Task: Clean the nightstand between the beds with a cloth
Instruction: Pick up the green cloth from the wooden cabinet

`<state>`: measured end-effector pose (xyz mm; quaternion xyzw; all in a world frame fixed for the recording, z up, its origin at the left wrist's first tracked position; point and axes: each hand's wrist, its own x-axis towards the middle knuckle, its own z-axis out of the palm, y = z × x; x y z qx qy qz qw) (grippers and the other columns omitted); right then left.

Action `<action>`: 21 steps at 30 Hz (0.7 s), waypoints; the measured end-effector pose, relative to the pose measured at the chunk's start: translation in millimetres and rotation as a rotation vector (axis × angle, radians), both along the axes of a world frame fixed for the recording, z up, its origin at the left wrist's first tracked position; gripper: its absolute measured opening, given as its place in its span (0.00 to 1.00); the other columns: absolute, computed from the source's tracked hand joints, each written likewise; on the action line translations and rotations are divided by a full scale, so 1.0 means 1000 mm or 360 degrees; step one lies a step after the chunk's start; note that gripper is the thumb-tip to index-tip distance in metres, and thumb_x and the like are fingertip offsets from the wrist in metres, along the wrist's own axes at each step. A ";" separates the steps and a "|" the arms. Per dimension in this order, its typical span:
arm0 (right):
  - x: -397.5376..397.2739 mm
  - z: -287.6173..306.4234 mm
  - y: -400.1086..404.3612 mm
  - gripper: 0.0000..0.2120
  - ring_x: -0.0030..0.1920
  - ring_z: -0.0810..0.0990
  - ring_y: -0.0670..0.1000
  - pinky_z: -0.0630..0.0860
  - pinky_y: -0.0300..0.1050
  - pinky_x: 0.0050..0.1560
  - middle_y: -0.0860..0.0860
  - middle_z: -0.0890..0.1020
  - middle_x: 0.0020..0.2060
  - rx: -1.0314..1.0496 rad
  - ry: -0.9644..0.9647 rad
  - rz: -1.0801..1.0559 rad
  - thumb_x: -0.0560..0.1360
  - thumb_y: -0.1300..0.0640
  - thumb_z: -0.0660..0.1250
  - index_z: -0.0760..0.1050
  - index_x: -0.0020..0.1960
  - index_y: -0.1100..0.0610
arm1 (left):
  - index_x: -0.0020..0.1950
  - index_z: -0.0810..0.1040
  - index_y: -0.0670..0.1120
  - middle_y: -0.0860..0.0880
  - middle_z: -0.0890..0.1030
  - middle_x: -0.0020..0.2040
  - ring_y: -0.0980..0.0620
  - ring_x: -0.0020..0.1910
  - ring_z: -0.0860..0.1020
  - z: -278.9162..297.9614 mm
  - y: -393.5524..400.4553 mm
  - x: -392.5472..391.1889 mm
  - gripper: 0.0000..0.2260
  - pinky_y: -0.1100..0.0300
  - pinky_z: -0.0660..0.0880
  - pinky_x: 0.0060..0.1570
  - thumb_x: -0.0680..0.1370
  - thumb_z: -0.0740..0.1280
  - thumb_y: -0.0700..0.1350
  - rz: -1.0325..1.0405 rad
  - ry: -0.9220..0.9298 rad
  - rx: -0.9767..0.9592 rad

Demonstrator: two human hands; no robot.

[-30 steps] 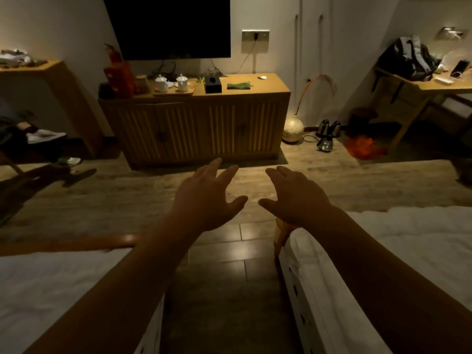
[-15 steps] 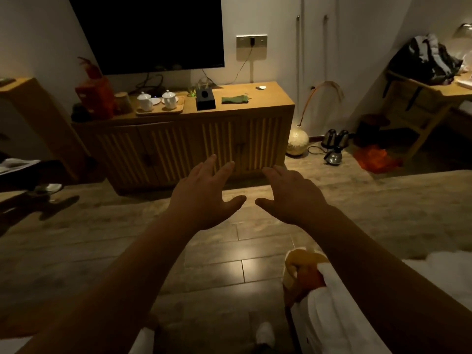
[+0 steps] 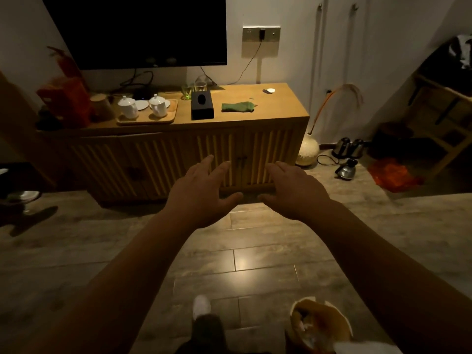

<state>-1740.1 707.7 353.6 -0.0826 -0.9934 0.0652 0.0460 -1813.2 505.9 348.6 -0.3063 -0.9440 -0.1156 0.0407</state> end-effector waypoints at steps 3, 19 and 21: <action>-0.066 -0.008 0.014 0.34 0.64 0.71 0.57 0.73 0.57 0.58 0.51 0.72 0.66 -0.0019 -0.0027 -0.0006 0.70 0.38 0.67 0.61 0.70 0.49 | 0.76 0.53 0.58 0.46 0.55 0.78 0.43 0.75 0.58 -0.010 0.020 -0.073 0.37 0.41 0.66 0.65 0.72 0.57 0.71 -0.0051 0.0018 -0.0026; -0.387 -0.029 0.080 0.37 0.71 0.65 0.55 0.71 0.55 0.63 0.51 0.65 0.73 -0.0064 -0.0128 -0.0112 0.73 0.39 0.66 0.56 0.75 0.49 | 0.77 0.53 0.60 0.48 0.56 0.78 0.44 0.75 0.59 -0.026 0.110 -0.403 0.35 0.45 0.70 0.62 0.73 0.58 0.70 -0.0132 -0.0110 -0.0191; -0.423 -0.039 0.101 0.37 0.71 0.66 0.55 0.71 0.56 0.64 0.51 0.65 0.73 -0.0059 -0.0164 -0.0094 0.73 0.38 0.65 0.56 0.75 0.49 | 0.77 0.52 0.61 0.48 0.56 0.78 0.44 0.75 0.59 -0.037 0.130 -0.435 0.35 0.44 0.70 0.62 0.73 0.57 0.71 -0.0115 -0.0135 -0.0195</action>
